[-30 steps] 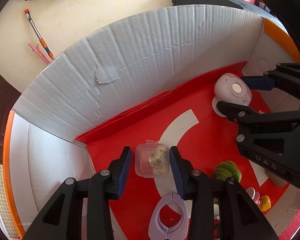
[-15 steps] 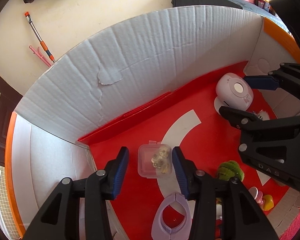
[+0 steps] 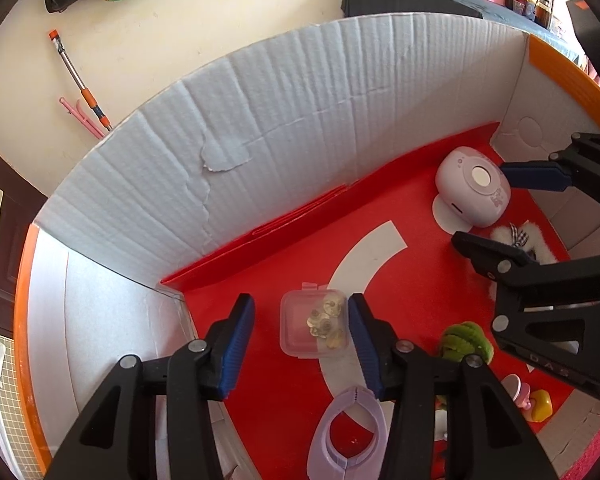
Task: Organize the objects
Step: 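Lower the clear box and pink case onto the box floor, opening both tools, then withdraw both tools from the box toward the yellow lid and white container, then grasp the yellow lid with the left tool while the right tool grasps the white round container, then carry the yellow lid and white container into the box with both tools, then lower the yellow lid and white container onto the box floor, opening both tools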
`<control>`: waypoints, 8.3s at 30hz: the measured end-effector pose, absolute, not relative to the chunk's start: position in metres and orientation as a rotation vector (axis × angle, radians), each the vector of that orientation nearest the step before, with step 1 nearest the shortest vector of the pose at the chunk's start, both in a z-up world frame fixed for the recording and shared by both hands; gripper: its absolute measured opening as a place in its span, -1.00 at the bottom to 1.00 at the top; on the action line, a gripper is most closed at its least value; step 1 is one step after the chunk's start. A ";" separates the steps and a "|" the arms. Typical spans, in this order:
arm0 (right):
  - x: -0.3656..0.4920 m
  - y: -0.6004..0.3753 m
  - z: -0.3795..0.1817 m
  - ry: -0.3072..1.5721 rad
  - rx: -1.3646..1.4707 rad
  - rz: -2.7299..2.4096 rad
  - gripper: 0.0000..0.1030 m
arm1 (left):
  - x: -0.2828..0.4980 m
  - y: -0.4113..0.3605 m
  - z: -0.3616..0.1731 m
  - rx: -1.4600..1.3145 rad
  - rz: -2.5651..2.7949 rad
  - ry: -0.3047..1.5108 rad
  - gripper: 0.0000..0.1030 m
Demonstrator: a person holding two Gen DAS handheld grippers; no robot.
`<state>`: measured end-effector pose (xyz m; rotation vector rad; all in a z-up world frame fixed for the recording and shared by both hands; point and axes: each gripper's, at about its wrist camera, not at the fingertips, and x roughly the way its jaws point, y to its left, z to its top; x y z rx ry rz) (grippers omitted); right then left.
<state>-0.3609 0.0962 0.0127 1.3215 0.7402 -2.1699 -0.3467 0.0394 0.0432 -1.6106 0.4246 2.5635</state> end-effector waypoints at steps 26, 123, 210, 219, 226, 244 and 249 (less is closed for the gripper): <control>-0.295 0.095 0.049 0.706 1.189 -2.273 0.20 | -0.349 0.004 0.075 -1.498 2.606 0.386 -0.01; -0.167 0.193 0.005 0.405 1.028 -2.154 0.79 | -0.133 -0.018 0.025 -1.267 2.651 -0.076 0.68; -0.275 0.151 0.072 0.381 0.974 -2.093 -0.23 | -0.263 0.019 0.083 -1.183 2.524 -0.011 -0.39; -0.333 0.123 0.047 0.413 1.145 -2.059 -0.23 | -0.299 0.018 0.061 -1.273 2.507 -0.010 -0.39; -0.355 0.114 0.037 0.390 1.242 -2.040 -0.23 | -0.310 0.021 0.053 -1.309 2.500 -0.008 -0.39; -0.373 0.110 0.021 0.352 1.399 -1.970 -0.23 | -0.325 0.027 0.042 -1.409 2.482 0.040 -0.39; -0.374 0.112 0.018 0.353 1.427 -1.961 -0.22 | -0.328 0.026 0.036 -1.444 2.473 0.049 -0.39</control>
